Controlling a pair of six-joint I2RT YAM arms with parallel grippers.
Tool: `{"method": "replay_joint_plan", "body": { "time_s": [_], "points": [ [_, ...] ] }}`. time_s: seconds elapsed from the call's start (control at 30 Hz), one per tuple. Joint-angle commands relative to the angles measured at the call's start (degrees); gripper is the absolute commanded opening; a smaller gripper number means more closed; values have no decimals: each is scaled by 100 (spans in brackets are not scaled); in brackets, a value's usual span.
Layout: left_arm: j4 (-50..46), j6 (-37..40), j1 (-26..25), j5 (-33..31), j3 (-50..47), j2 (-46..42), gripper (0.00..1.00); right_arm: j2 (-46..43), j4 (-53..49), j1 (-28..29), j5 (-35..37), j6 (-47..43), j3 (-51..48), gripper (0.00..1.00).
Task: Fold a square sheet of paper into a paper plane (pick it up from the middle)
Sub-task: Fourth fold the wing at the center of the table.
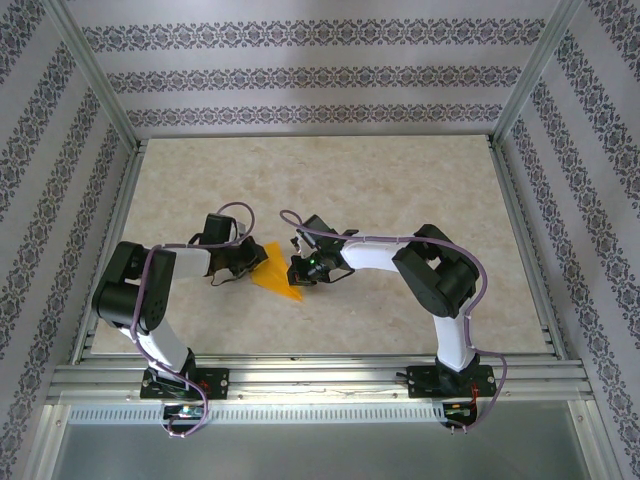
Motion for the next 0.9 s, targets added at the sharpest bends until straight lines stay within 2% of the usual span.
{"method": "replay_joint_plan", "body": {
  "time_s": [0.0,0.17,0.3,0.43,0.67,0.87],
  "points": [
    [-211,110,159,-266,-79,85,7,-75,-454,9,-59,-138,233,0],
    [-107,53,139,-312,-266,41,6,-5,-431,60,-255,-104,899,0],
    [-52,35,130,-288,-307,41,5,384,-473,119,-427,12,1385,0],
    [-60,35,130,-304,-323,-18,5,667,-551,120,-177,57,1629,0],
    [-26,6,132,-324,-334,-73,5,982,-658,97,83,-81,1605,0],
    [-111,79,147,-388,-242,-134,5,913,-884,150,369,-278,1203,0]
  ]
}}
